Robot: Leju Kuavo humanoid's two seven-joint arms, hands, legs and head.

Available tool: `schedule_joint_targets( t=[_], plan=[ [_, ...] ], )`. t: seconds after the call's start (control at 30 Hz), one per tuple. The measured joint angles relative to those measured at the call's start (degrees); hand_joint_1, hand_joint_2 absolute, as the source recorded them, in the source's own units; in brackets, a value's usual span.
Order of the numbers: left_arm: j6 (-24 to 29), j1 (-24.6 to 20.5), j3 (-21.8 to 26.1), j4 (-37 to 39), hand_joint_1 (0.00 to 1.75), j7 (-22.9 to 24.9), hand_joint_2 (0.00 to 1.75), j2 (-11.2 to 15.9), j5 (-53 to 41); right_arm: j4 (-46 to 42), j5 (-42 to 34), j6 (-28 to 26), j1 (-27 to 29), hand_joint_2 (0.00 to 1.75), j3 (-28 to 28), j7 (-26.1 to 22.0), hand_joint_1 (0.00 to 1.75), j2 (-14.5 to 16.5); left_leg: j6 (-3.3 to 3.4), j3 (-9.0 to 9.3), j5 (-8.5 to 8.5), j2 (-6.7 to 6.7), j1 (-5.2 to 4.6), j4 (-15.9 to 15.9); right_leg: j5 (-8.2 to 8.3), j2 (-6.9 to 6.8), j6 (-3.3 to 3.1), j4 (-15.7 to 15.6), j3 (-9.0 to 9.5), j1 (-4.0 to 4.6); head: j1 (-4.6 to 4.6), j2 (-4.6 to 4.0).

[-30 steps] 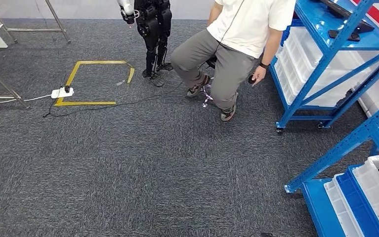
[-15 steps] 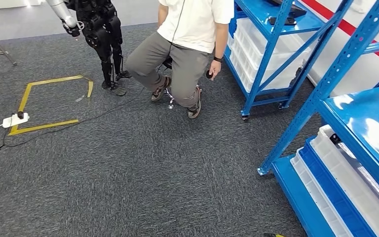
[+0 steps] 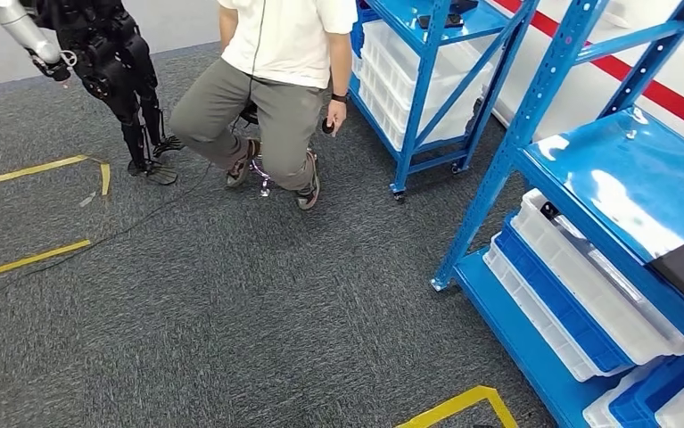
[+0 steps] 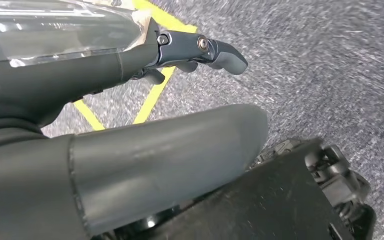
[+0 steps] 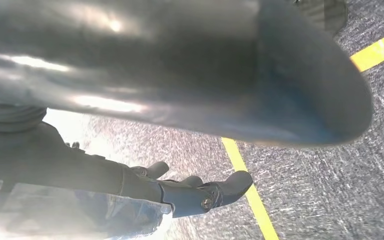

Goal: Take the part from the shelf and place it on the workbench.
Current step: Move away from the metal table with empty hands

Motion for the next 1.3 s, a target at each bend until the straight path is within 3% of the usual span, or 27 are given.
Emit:
schedule_joint_targets(
  t=[0.07, 0.1, 0.13, 0.17, 0.23, 0.27, 0.33, 0.37, 0.4, 0.43, 0.5, 0.57, 0.63, 0.67, 0.73, 0.8, 0.87, 0.9, 0.93, 0.97, 1.0, 1.07, 1.1, 1.17, 1.23, 1.3],
  plan=[
    [-0.16, 0.02, -0.01, -0.01, 0.00, -0.02, 0.00, 0.01, -0.31, -0.03, -0.38, 0.00, -0.15, 0.00, 0.08, 0.00, 0.00, 0.04, -0.76, 0.47, -0.44, 1.27, -0.30, 0.13, 1.41, -1.63, -0.68, -3.31, 1.78, 0.34, -0.08, 0.00],
    [-0.28, -0.03, -0.03, -0.01, 0.00, -0.03, 0.00, 0.00, -0.48, -0.05, -0.60, 0.00, -0.11, 0.00, 0.10, -0.01, 0.00, -0.03, -1.16, 0.77, -0.61, 1.99, -0.29, 0.11, 1.70, -1.10, -1.17, -3.30, 1.64, 0.57, -0.18, 0.00],
    [-0.44, -0.13, -0.04, -0.01, 0.00, -0.04, 0.00, -0.02, -0.64, -0.07, -0.86, 0.00, 0.02, 0.00, 0.10, -0.03, 0.00, -0.12, -1.57, 1.00, -0.78, 2.30, -0.10, 0.11, 1.81, -0.28, -1.73, -3.39, 1.63, 0.29, -0.30, 0.00],
    [-0.60, -0.25, -0.06, -0.01, 0.00, -0.03, 0.00, -0.04, -0.78, -0.09, -1.12, -0.01, 0.18, 0.00, 0.11, -0.10, 0.00, -0.20, -2.00, 1.09, -1.23, 1.54, 0.13, 0.49, 1.91, 0.46, -2.17, -3.51, 1.69, 0.10, -0.43, 0.00],
    [-0.83, -0.33, -0.08, -0.01, 0.00, -0.02, 0.00, -0.10, -0.97, -0.13, -1.62, -0.01, 0.32, 0.00, 0.13, -0.34, 0.00, -0.37, -2.61, -0.26, -3.94, -2.14, 0.54, 4.18, 2.23, 1.89, -3.26, -3.73, 2.01, -0.41, -0.72, 0.00],
    [-0.90, -0.27, -0.08, -0.01, 0.00, 0.00, 0.00, -0.10, -1.01, -0.15, -1.84, -0.01, 0.32, 0.00, 0.15, -0.49, 0.00, -0.40, -2.70, -1.82, -6.00, -4.13, 0.63, 7.74, 2.31, 2.62, -3.60, -3.72, 1.94, -0.27, -0.88, 0.00],
    [-1.03, -0.06, -0.07, -0.01, 0.00, 0.03, 0.00, -0.06, -1.05, -0.16, -2.22, -0.01, 0.40, 0.00, 0.17, -0.72, 0.00, -0.48, -2.72, -5.36, -9.09, -5.64, 0.68, 14.96, 2.39, 4.37, -4.03, -3.68, 1.83, 0.05, -0.94, 0.00],
    [-1.12, 0.00, -0.07, -0.01, 0.00, 0.04, 0.00, -0.03, -1.11, -0.17, -2.43, -0.01, 0.54, 0.00, 0.17, -0.80, 0.00, -0.50, -2.69, -6.23, -9.03, -5.78, 0.70, 16.35, 2.42, 5.31, -4.07, -3.63, 1.82, 0.18, -0.93, 0.00],
    [-1.19, 0.01, -0.08, -0.01, 0.00, 0.05, 0.00, -0.02, -1.23, -0.18, -2.60, 0.00, 0.70, 0.00, 0.17, -0.87, 0.00, -0.52, -2.61, -6.03, -7.75, -5.86, 0.75, 15.50, 2.44, 6.25, -4.10, -3.55, 1.83, 0.25, -0.93, 0.00],
    [-1.27, 0.00, -0.09, -0.01, 0.00, 0.05, 0.00, -0.02, -1.35, -0.19, -2.76, 0.00, 0.81, 0.00, 0.17, -0.94, 0.00, -0.52, -2.54, -4.79, -5.60, -6.22, 0.85, 12.50, 2.46, 7.17, -4.11, -3.42, 1.83, 0.26, -0.93, 0.00],
    [-1.40, -0.04, -0.10, -0.01, 0.00, 0.05, 0.00, -0.02, -1.55, -0.19, -3.03, 0.06, 0.85, 0.00, 0.17, -1.07, 0.00, -0.50, -2.36, -1.50, -1.94, -8.67, 1.18, 5.01, 2.43, 8.85, -3.93, -3.02, 1.60, 0.36, -0.91, 0.01],
    [-1.55, -0.14, -0.13, -0.01, 0.00, 0.05, 0.00, -0.01, -1.61, -0.21, -3.25, 0.13, 0.90, 0.00, 0.20, -1.20, 0.00, -0.52, -2.04, -0.07, -0.99, -10.25, 1.15, 1.51, 2.54, 10.13, -3.29, -2.85, 0.99, 0.48, -0.87, 0.01],
    [-1.68, -0.27, -0.16, -0.01, 0.00, 0.05, 0.00, -0.02, -1.62, -0.28, -3.41, 0.14, 1.18, 0.00, 0.24, -1.26, 0.00, -0.67, -1.34, 0.00, -0.81, -9.23, 0.75, 1.11, 2.90, 11.27, -2.30, -3.16, 0.38, 0.49, -0.89, 0.00],
    [-1.74, -0.32, -0.21, -0.01, 0.00, 0.04, 0.00, -0.06, -1.62, -0.33, -3.46, 0.14, 1.34, 0.00, 0.26, -1.27, 0.00, -0.74, -0.81, 0.20, -0.45, -8.55, 0.67, 0.58, 2.87, 10.96, -1.95, -2.95, 0.05, 0.48, -0.85, 0.00],
    [-1.78, -0.39, -0.28, -0.01, 0.00, 0.03, 0.00, -0.14, -1.62, -0.39, -3.52, 0.13, 1.42, 0.00, 0.29, -1.32, 0.00, -0.82, 0.16, 0.63, 0.32, -6.85, 0.73, -0.62, 1.22, 8.21, -1.93, 0.17, -1.81, 0.71, -0.50, 0.01],
    [-1.78, -0.35, -0.30, -0.01, 0.00, 0.02, 0.00, -0.15, -1.62, -0.41, -3.58, 0.13, 1.27, 0.00, 0.36, -1.36, 0.00, -0.81, 0.57, 0.73, 0.56, -5.00, 0.61, -1.06, -2.01, 5.14, -2.27, 7.25, -5.36, 0.65, -0.14, 0.01],
    [-1.74, -0.28, -0.30, -0.01, 0.00, 0.02, 0.00, -0.14, -1.62, -0.42, -3.74, 0.13, 1.34, 0.00, 0.50, -1.23, 0.00, -0.84, 0.54, 0.67, 0.48, -3.23, 0.51, -1.05, -3.71, 4.30, -1.81, 12.50, -7.88, 0.33, -0.06, 0.01],
    [-1.72, -0.27, -0.31, -0.01, 0.00, 0.02, 0.00, -0.13, -1.62, -0.43, -3.83, 0.13, 1.44, 0.00, 0.61, -1.13, 0.00, -0.86, 0.45, 0.67, 0.40, -2.45, 0.52, -1.04, -3.33, 4.03, -1.25, 12.22, -7.60, 0.08, -0.04, 0.01],
    [-1.72, -0.28, -0.32, -0.01, 0.00, 0.01, 0.00, -0.13, -1.66, -0.43, -3.92, 0.13, 1.53, 0.00, 0.72, -1.02, 0.00, -0.90, 0.29, 0.73, 0.30, -1.73, 0.58, -1.01, -2.25, 3.57, -0.57, 9.86, -6.23, -0.22, -0.01, 0.01],
    [-1.75, -0.29, -0.34, -0.01, 0.00, 0.01, 0.00, -0.13, -1.72, -0.44, -4.01, 0.13, 1.56, 0.00, 0.83, -0.95, 0.00, -0.96, 0.03, 0.88, 0.14, -1.06, 0.61, -0.93, -0.74, 2.46, 0.14, 5.67, -3.82, -0.53, 0.01, 0.01],
    [-1.79, -0.32, -0.36, -0.03, 0.00, 0.01, 0.00, -0.10, -1.81, -0.44, -4.09, 0.17, 1.52, 0.00, 0.96, -0.87, 0.00, -0.92, -0.34, 1.07, -0.12, -0.46, 0.46, -0.83, 0.55, 0.53, 0.50, 1.70, -1.55, -0.65, 0.14, 0.01],
    [-1.91, -0.39, -0.46, -0.07, 0.00, 0.02, 0.00, -0.04, -2.00, -0.49, -4.25, 0.29, 1.38, 0.00, 1.24, -0.72, 0.00, -0.90, -1.22, 1.64, -0.73, 0.72, 0.04, -0.60, 1.97, -2.16, 0.10, -2.98, 1.28, -0.49, 0.19, 0.01],
    [-1.96, -0.45, -0.53, -0.09, 0.00, 0.02, 0.00, 0.00, -2.04, -0.51, -4.29, 0.35, 1.32, 0.00, 1.36, -0.67, 0.00, -0.87, -1.57, 1.94, -0.99, 1.33, -0.13, -0.56, 2.05, -2.43, -0.46, -3.20, 1.42, -0.33, 0.12, 0.01],
    [-2.03, -0.72, -0.74, -0.10, 0.00, 0.03, 0.00, 0.02, -2.06, -0.54, -4.40, 0.39, 1.32, 0.00, 1.47, -0.66, 0.00, -0.98, -2.15, 2.38, -1.42, 2.35, 0.14, -0.46, 2.17, -0.77, -1.38, -3.18, 1.37, -0.58, -0.27, 0.00],
    [-1.99, -1.18, -0.86, -0.10, 0.00, 0.08, 0.00, -0.01, -1.87, -0.57, -4.47, 0.39, 1.27, 0.00, 1.80, -0.62, 0.00, -0.99, -2.66, 1.64, -3.37, 0.04, 0.71, 1.86, 2.42, 0.79, -2.32, -3.26, 1.29, -0.93, -0.41, 0.00],
    [-1.91, -1.42, -0.87, -0.10, 0.00, 0.27, 0.00, -0.04, -1.62, -0.61, -4.50, 0.39, 0.92, 0.00, 2.40, -0.57, 0.00, -0.89, -2.88, -1.48, -7.38, -3.94, 0.98, 8.80, 2.63, 2.38, -3.20, -3.28, 1.09, -0.84, -0.61, 0.00]
  ],
)
